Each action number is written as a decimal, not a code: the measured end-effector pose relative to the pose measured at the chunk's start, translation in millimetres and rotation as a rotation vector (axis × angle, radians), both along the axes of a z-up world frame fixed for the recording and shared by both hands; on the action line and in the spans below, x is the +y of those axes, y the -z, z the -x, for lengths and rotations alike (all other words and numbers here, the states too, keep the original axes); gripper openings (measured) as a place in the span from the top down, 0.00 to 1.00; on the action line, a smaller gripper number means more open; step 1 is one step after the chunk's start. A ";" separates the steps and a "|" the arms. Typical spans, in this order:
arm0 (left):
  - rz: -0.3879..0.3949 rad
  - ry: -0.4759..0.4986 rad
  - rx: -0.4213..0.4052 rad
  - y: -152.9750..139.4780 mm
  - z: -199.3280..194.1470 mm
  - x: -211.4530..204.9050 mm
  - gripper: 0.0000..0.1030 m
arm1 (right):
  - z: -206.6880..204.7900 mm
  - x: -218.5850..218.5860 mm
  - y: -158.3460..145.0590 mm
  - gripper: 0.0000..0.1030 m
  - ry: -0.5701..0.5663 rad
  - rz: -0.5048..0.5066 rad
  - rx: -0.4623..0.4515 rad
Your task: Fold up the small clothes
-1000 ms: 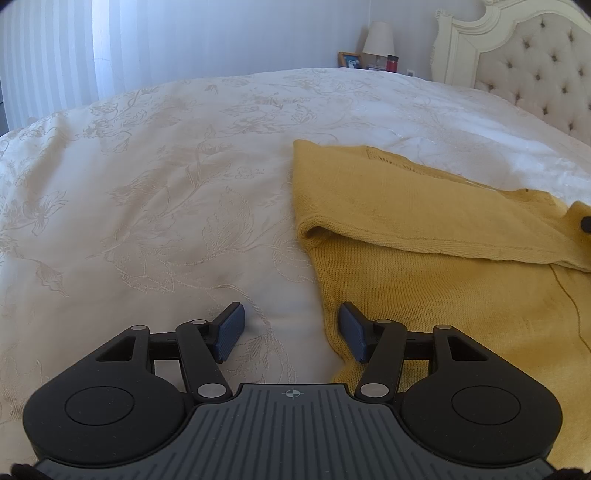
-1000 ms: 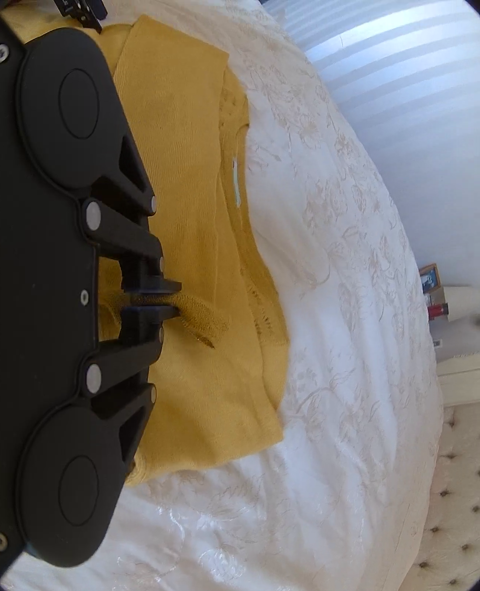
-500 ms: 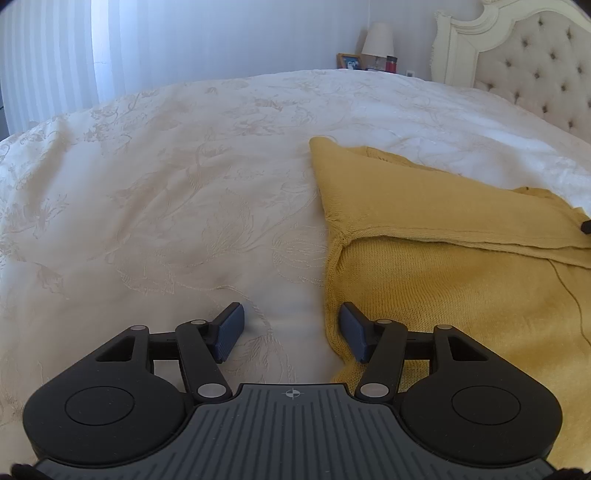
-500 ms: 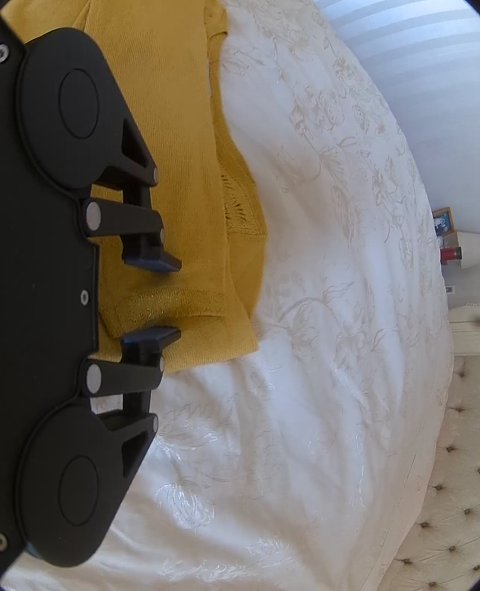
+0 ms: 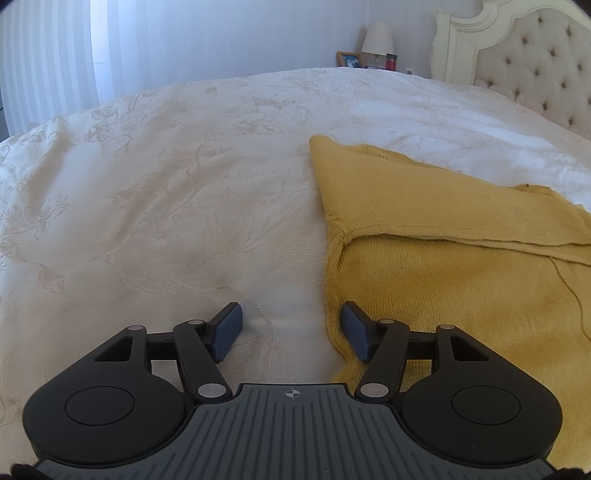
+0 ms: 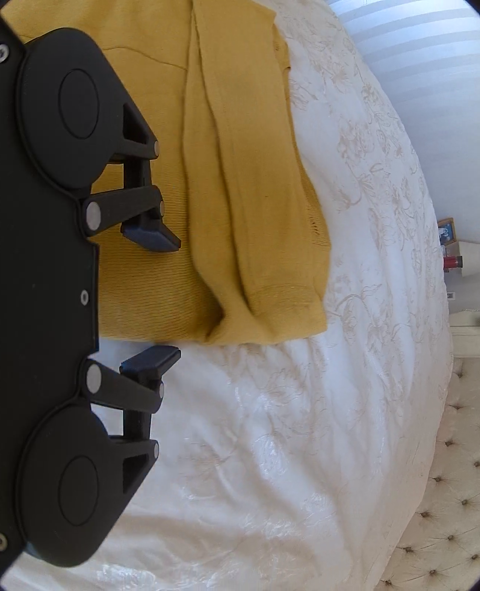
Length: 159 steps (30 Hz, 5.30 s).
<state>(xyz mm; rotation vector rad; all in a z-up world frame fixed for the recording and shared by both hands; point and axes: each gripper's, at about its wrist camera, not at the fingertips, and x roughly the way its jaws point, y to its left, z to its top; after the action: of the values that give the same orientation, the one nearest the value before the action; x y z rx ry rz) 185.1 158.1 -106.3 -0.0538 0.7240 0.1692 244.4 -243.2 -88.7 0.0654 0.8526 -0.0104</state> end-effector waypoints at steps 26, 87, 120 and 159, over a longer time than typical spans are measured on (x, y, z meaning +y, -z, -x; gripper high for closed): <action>-0.043 -0.026 0.055 -1.3 3.0 -4.8 0.29 | -20.1 -22.7 10.2 0.42 0.068 -0.262 -0.093; 0.085 0.252 0.564 -10.4 92.1 -27.1 0.30 | 172.4 -58.3 -6.6 0.31 -0.118 -0.262 0.281; 0.359 0.186 0.118 -83.1 83.1 8.7 0.91 | 159.6 -69.9 -31.7 0.87 -0.073 -0.621 -0.048; 0.207 0.097 -0.063 -73.9 -73.8 48.2 0.78 | -43.3 -55.9 -4.6 0.62 0.187 -0.551 -0.162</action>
<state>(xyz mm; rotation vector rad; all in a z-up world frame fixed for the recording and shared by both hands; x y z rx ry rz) 258.9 206.3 -32.4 -0.2197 0.6778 -0.0011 287.8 -299.1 -84.0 0.6553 0.6651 0.0544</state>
